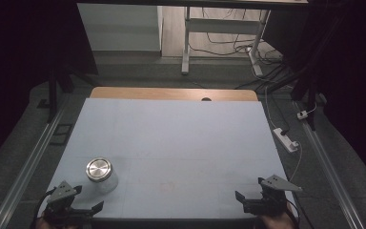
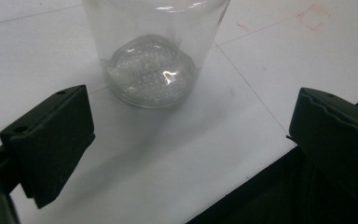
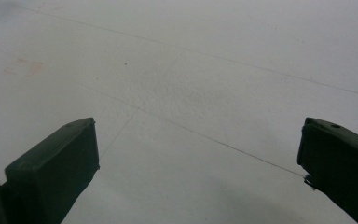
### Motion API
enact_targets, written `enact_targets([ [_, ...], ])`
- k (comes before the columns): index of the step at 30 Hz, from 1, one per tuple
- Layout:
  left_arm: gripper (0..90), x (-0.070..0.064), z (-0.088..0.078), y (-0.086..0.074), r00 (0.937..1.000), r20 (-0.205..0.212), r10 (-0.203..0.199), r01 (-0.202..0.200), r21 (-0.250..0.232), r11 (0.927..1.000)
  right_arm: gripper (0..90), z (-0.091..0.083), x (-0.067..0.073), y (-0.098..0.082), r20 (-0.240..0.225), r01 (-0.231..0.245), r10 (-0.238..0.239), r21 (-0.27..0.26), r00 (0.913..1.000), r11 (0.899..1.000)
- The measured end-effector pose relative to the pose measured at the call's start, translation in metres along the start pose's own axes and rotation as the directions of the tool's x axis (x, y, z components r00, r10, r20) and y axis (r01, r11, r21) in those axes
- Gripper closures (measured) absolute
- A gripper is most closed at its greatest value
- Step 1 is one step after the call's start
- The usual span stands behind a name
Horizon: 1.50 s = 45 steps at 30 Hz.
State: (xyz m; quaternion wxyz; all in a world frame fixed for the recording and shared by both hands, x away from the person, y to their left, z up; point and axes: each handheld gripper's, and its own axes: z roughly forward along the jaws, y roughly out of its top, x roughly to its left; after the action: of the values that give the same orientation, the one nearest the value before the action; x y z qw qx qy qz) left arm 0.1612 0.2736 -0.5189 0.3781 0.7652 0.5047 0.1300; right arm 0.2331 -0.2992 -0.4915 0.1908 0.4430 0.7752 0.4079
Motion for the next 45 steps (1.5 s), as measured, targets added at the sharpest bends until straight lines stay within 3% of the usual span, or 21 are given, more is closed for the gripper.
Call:
enact_targets([
  [16, 0.0, 0.0033, -0.0001, 0.0001, 0.9995, 0.011, -0.03, 0.03, 0.003, 0.9995, 0.0, 0.0018, 0.0009, 0.0005, -0.052, 0.024, -0.023, 0.018, 0.9984, 1.0],
  [34, 0.0, -0.0004, 0.0031, 0.0017, 0.9986, -0.045, -0.029, 0.031, 0.039, 0.9988, 0.0, 0.0031, 0.0008, 0.0009, -0.063, 0.027, -0.025, 0.026, 0.9977, 0.999],
  [42, 0.0, 0.0012, -0.0011, 0.0055, 0.9991, -0.025, -0.035, 0.035, 0.018, 0.9992, 0.0, 0.0037, 0.0004, 0.001, -0.066, 0.025, -0.024, 0.027, 0.9975, 0.999],
  [45, 0.0, 0.004, -0.0031, 0.0064, 0.9994, -0.004, -0.034, 0.034, -0.02, 0.9992, 0.0, 0.0039, 0.0005, 0.0011, -0.066, 0.025, -0.023, 0.028, 0.9976, 0.999],
])
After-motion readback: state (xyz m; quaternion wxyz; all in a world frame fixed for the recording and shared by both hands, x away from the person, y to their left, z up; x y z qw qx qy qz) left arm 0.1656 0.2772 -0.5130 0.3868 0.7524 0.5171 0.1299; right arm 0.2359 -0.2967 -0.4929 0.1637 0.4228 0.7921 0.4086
